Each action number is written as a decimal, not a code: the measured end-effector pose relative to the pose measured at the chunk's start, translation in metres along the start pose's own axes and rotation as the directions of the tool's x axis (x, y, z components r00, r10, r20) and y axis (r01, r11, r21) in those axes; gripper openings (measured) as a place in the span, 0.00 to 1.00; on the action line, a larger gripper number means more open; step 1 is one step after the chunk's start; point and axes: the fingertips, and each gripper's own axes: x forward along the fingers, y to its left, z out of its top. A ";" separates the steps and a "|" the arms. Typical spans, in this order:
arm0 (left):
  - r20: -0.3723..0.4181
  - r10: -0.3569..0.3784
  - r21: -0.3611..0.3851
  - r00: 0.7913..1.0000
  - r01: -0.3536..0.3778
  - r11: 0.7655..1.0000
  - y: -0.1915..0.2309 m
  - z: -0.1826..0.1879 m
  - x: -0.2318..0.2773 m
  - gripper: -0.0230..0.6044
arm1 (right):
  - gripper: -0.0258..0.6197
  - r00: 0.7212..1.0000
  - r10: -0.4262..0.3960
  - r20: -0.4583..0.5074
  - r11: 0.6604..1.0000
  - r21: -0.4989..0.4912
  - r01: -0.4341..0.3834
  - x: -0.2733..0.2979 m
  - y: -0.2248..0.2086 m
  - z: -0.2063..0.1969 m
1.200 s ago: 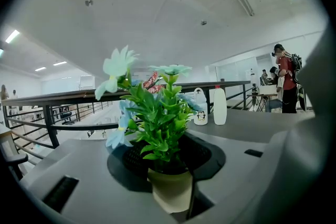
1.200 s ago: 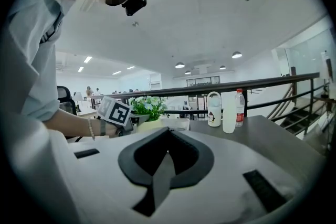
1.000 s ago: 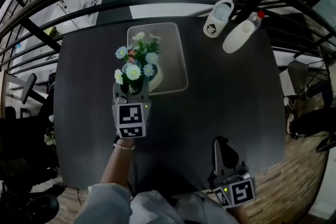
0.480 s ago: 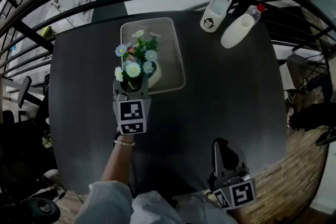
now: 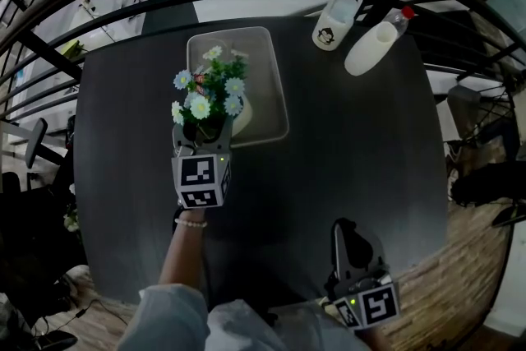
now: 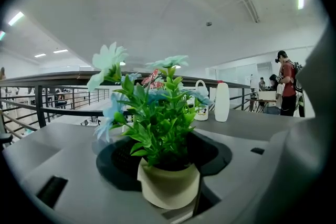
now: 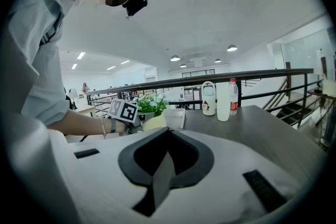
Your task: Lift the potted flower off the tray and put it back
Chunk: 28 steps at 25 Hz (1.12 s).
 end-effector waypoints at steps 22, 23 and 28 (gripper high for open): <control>-0.048 -0.022 -0.040 0.999 0.020 0.999 -0.006 -0.007 -0.057 0.53 | 0.04 0.992 0.115 0.050 0.992 -0.057 -0.112 0.005 0.029 0.029; -0.049 -0.021 -0.041 0.999 0.019 0.999 -0.006 -0.006 -0.062 0.53 | 0.04 0.991 0.122 0.053 0.991 -0.059 -0.119 0.005 0.031 0.031; -0.035 -0.017 -0.014 0.999 0.017 1.000 -0.012 0.007 -0.090 0.46 | 0.04 0.986 0.148 0.071 0.987 -0.072 -0.143 0.003 0.038 0.038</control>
